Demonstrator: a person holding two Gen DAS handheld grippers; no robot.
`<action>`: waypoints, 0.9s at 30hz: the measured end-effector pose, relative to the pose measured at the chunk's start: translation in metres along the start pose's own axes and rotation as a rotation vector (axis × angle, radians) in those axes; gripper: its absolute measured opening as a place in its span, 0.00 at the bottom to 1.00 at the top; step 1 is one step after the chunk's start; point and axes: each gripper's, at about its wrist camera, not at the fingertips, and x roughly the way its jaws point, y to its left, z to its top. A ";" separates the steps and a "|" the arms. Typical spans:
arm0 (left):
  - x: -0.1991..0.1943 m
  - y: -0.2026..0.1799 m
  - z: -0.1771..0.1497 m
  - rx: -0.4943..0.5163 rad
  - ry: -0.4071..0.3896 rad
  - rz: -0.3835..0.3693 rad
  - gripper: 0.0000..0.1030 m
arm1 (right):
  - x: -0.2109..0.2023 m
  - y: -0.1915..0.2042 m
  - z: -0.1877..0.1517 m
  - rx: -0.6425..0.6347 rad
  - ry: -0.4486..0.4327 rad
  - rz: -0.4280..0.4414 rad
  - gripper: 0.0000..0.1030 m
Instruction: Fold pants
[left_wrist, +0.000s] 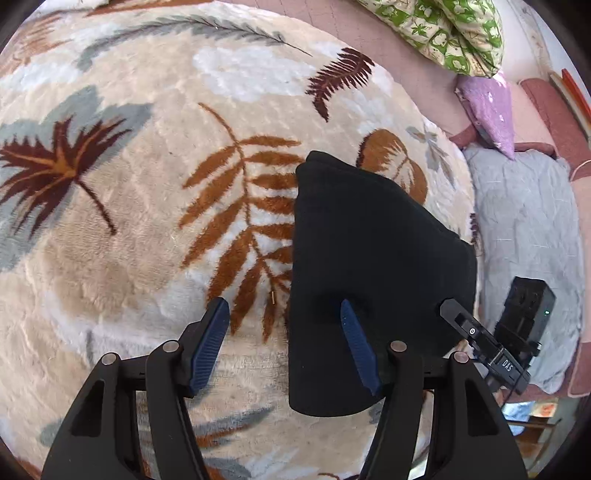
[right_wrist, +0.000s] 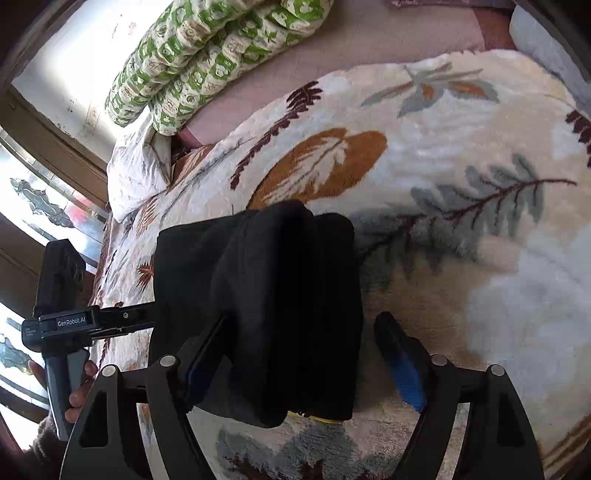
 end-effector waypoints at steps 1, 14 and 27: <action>0.000 0.003 0.001 -0.009 -0.001 -0.037 0.62 | 0.000 -0.003 0.000 0.004 -0.011 0.026 0.84; 0.027 -0.031 0.019 0.123 0.100 -0.103 0.84 | 0.005 -0.004 0.003 -0.015 0.029 0.102 0.96; 0.025 0.003 0.004 -0.069 0.112 -0.343 0.31 | -0.003 -0.001 0.001 0.066 0.031 0.041 0.41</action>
